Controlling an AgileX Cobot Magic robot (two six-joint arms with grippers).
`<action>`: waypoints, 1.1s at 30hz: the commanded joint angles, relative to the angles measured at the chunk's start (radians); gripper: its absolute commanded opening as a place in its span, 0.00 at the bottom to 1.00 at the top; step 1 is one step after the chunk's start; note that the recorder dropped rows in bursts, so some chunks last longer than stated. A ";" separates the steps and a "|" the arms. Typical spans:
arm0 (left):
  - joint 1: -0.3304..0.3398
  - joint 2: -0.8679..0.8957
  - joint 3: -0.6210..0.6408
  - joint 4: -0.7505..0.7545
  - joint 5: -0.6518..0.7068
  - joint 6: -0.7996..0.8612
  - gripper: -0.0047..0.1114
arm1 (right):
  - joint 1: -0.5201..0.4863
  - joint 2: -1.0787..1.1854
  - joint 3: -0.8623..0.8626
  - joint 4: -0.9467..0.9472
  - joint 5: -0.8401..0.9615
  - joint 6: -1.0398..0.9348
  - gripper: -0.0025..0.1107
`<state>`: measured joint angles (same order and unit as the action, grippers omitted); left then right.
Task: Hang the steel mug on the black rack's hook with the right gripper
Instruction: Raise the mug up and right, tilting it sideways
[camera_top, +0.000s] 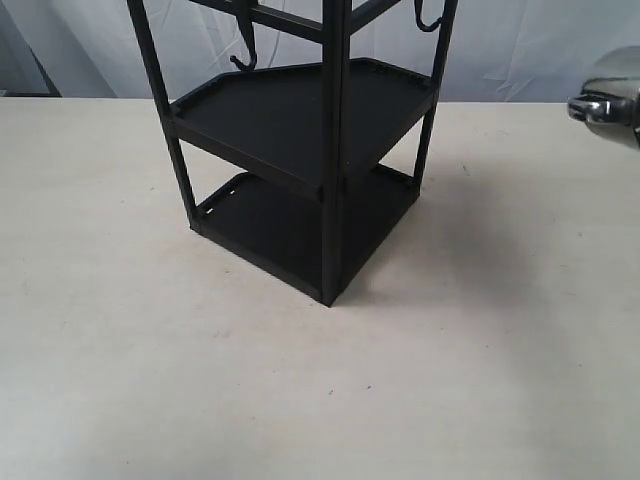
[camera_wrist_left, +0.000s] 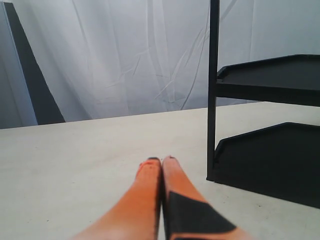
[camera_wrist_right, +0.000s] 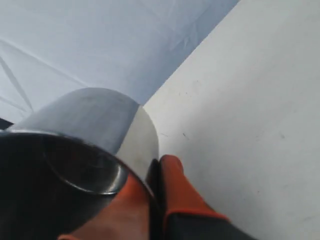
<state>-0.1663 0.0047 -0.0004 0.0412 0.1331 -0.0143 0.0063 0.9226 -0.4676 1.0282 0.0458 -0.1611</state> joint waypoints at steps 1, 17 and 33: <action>-0.005 -0.005 0.000 0.003 -0.005 -0.002 0.05 | 0.210 -0.096 0.139 -0.008 -0.344 0.087 0.01; -0.005 -0.005 0.000 0.003 -0.005 -0.002 0.05 | 0.444 -0.039 0.150 -0.558 -0.638 0.082 0.01; -0.005 -0.005 0.000 0.003 -0.005 -0.002 0.05 | 0.520 0.261 0.152 -0.709 -1.246 0.425 0.01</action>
<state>-0.1663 0.0047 -0.0004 0.0412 0.1331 -0.0143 0.4986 1.1210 -0.3185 0.2750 -1.0581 0.2442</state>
